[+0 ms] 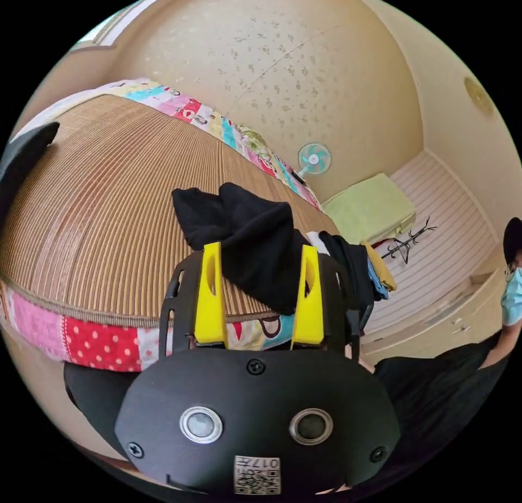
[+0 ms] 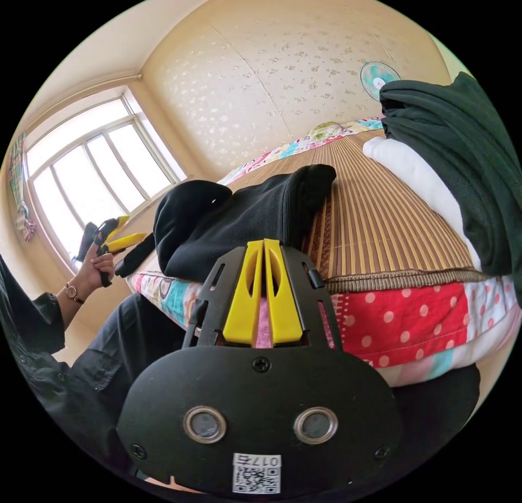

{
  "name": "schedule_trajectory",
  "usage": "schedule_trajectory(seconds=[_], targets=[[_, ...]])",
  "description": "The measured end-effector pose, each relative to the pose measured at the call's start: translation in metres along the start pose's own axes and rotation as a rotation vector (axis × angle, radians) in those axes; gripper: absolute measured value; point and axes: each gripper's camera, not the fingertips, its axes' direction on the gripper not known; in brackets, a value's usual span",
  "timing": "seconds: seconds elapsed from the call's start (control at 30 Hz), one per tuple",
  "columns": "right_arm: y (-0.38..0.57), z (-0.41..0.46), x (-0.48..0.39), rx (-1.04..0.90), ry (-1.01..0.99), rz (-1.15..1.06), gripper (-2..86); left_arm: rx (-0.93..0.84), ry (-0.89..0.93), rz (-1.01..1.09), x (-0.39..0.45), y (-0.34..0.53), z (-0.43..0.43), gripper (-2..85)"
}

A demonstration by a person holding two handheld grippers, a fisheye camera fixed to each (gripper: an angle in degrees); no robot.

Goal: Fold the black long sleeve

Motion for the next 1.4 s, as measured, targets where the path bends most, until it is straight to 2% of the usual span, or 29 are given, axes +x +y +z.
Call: schedule_trajectory(seconds=[0.07, 0.13, 0.2, 0.23, 0.27, 0.33, 0.37, 0.43, 0.53, 0.6, 0.63, 0.8, 0.87, 0.93, 1.1, 1.23, 1.4], targets=[[-0.001, -0.001, 0.003, 0.0, -0.016, 0.01, 0.3, -0.087, 0.074, 0.088, 0.001, -0.036, 0.017, 20.7], [-0.002, -0.003, 0.007, 0.001, -0.034, 0.022, 0.3, -0.206, 0.023, 0.15, -0.002, -0.067, 0.041, 19.5], [-0.003, -0.004, 0.009, 0.004, -0.039, 0.027, 0.3, -0.277, 0.027, 0.143, -0.011, -0.076, 0.056, 13.4], [-0.003, -0.004, 0.009, 0.007, -0.039, 0.03, 0.3, -0.296, 0.092, 0.108, -0.02, -0.076, 0.06, 7.6], [-0.003, -0.005, 0.009, 0.008, -0.039, 0.032, 0.3, -0.287, 0.145, 0.087, -0.025, -0.073, 0.058, 4.7], [-0.005, -0.005, 0.01, 0.01, -0.036, 0.032, 0.3, -0.108, 0.322, -0.068, -0.057, -0.049, 0.027, 4.2], [-0.005, -0.006, 0.01, 0.01, -0.035, 0.032, 0.3, -0.051, 0.344, -0.098, -0.065, -0.04, 0.016, 4.1], [-0.008, -0.006, 0.011, 0.011, -0.036, 0.031, 0.3, 0.099, 0.265, -0.202, -0.091, 0.009, -0.026, 4.1], [-0.01, -0.006, 0.012, 0.016, -0.032, 0.03, 0.2, 0.104, 0.055, -0.384, -0.118, 0.07, -0.057, 4.7], [-0.011, -0.006, 0.01, 0.018, -0.02, 0.024, 0.3, 0.151, 0.021, -0.479, -0.128, 0.097, -0.074, 6.2], [-0.012, -0.006, 0.01, 0.02, -0.014, 0.022, 0.3, 0.207, 0.064, -0.487, -0.128, 0.105, -0.083, 8.3], [-0.016, -0.008, 0.014, 0.033, -0.032, 0.049, 0.3, 0.151, 0.088, -0.441, -0.114, 0.071, -0.076, 16.3], [-0.017, -0.01, 0.018, 0.037, -0.054, 0.072, 0.3, 0.122, 0.079, -0.44, -0.113, 0.053, -0.064, 16.4], [-0.019, -0.012, 0.025, 0.04, -0.094, 0.11, 0.3, 0.094, 0.034, -0.528, -0.121, 0.039, -0.048, 14.7], [-0.021, -0.017, 0.039, 0.048, -0.187, 0.189, 0.3, 0.179, 0.065, -0.714, -0.135, 0.041, -0.049, 11.3], [-0.024, -0.019, 0.044, 0.039, -0.229, 0.211, 0.3, 0.242, 0.032, -0.831, -0.133, 0.056, -0.06, 14.9], [-0.025, -0.02, 0.049, 0.034, -0.275, 0.226, 0.3, 0.324, 0.183, -0.895, -0.148, 0.06, -0.046, 16.1]])
